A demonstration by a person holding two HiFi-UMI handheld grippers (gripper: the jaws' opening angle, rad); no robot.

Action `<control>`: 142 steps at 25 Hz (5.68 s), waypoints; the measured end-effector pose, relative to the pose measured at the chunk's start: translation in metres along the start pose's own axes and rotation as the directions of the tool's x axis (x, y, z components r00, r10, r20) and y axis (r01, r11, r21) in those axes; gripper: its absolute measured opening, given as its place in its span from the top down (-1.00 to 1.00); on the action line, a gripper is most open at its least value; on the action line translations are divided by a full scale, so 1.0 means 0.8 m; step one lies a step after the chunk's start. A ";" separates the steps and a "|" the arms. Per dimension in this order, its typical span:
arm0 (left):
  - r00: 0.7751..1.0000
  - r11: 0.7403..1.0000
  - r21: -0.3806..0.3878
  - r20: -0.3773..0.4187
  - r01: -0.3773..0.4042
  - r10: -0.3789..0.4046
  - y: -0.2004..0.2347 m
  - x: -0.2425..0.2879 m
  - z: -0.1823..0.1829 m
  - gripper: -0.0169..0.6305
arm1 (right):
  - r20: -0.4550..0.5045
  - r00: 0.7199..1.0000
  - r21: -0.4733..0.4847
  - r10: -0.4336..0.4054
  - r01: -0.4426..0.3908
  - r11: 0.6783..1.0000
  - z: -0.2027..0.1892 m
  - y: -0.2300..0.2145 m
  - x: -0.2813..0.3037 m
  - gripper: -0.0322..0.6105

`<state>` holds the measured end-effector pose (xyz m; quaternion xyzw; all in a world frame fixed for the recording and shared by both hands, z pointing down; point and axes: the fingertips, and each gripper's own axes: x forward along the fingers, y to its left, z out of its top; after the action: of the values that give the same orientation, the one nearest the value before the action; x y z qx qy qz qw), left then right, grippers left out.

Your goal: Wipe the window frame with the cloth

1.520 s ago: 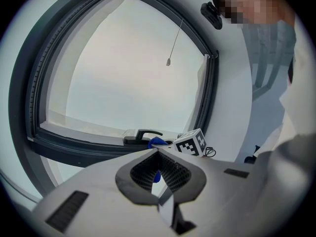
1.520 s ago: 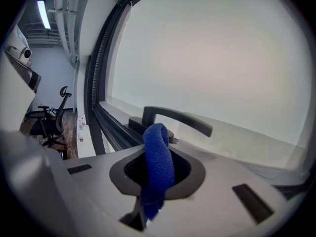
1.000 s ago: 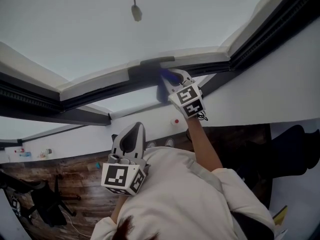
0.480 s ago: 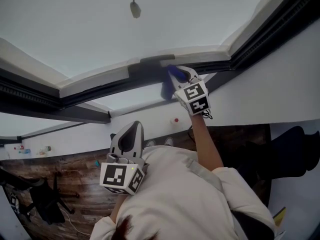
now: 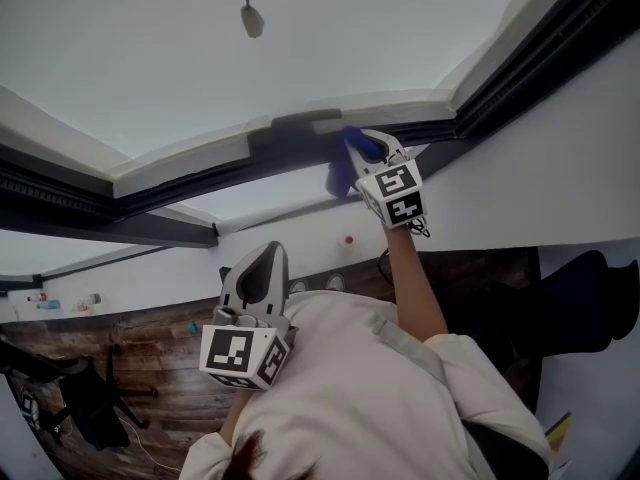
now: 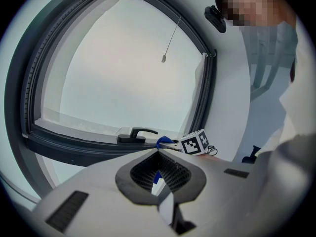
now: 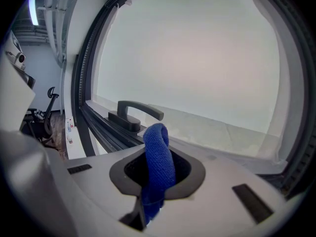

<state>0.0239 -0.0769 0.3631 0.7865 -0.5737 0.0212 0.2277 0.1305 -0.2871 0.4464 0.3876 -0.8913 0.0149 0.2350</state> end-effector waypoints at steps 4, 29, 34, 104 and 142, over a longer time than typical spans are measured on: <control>1.000 1.000 -0.001 0.002 0.005 -0.005 -0.005 0.004 -0.001 0.93 | -0.002 1.000 0.005 -0.009 0.009 1.000 -0.004 -0.010 -0.004 0.76; 1.000 1.000 0.008 0.005 0.007 -0.007 -0.023 0.015 -0.003 0.93 | 0.000 0.995 0.062 -0.104 0.103 0.993 -0.029 -0.077 -0.030 0.76; 1.000 1.000 0.010 0.002 0.010 -0.010 -0.029 0.019 -0.004 0.93 | -0.002 0.993 0.070 -0.118 0.118 0.991 -0.033 -0.089 -0.036 0.76; 0.999 1.000 -0.005 -0.033 0.012 -0.012 -0.063 0.008 -0.038 0.93 | 0.044 0.991 0.084 -0.123 0.118 0.989 -0.033 -0.082 -0.067 0.76; 0.999 0.999 -0.011 -0.038 0.038 -0.038 0.051 -0.044 -0.004 0.93 | -0.013 0.991 -0.121 0.131 -0.132 0.984 0.027 0.151 0.050 0.76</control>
<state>-0.0244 -0.0542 0.3696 0.7956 -0.5543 0.0290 0.2428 0.0142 -0.2344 0.4633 0.3128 -0.9136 -0.0227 0.2587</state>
